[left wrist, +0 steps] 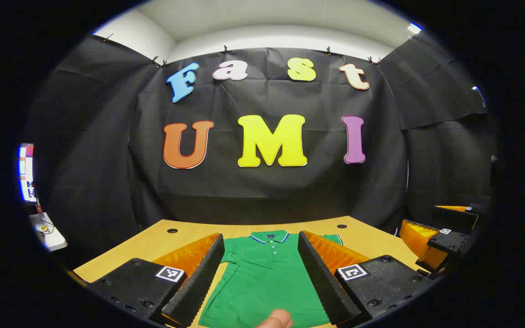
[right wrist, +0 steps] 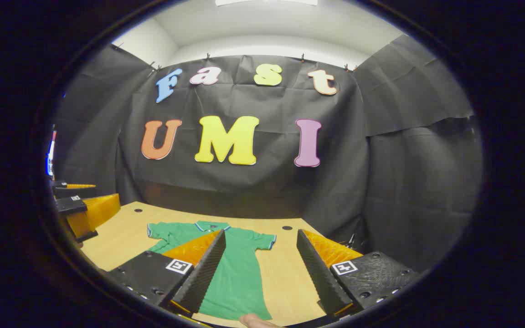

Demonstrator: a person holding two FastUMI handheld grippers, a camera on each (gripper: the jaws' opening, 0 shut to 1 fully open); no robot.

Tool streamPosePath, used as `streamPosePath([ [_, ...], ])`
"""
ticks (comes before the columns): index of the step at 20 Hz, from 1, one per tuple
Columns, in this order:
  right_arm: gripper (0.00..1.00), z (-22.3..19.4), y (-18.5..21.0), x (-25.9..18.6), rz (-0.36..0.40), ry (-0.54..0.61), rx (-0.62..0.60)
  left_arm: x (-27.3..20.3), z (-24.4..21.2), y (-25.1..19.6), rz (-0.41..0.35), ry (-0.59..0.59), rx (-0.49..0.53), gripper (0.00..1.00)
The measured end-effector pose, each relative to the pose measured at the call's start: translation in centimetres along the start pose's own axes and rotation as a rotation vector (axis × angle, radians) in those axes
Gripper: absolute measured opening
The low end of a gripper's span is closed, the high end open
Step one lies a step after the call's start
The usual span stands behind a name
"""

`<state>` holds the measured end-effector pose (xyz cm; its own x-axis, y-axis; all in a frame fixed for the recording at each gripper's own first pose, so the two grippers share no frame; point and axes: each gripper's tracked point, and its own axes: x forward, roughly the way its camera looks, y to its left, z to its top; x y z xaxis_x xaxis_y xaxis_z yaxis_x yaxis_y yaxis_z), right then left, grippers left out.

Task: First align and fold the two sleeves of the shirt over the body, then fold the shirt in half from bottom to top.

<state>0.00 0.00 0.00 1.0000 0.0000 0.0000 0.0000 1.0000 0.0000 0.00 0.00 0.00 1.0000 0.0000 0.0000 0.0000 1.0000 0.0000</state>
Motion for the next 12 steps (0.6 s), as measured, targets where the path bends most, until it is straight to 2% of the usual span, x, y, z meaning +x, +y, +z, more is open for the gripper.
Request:
streamPosePath([
  [3,0.97,-1.2,-0.3,0.0,0.004,0.013,0.033,0.6,0.4,1.3,0.029,-0.021,0.001,1.00],
  [4,0.94,-1.3,-0.6,0.2,0.001,0.018,0.039,0.8,-0.2,1.4,0.025,-0.013,-0.005,1.00],
  [12,0.95,-2.4,-1.5,1.1,-0.008,0.028,0.008,2.4,-2.0,2.0,0.033,0.049,-0.029,1.00],
])
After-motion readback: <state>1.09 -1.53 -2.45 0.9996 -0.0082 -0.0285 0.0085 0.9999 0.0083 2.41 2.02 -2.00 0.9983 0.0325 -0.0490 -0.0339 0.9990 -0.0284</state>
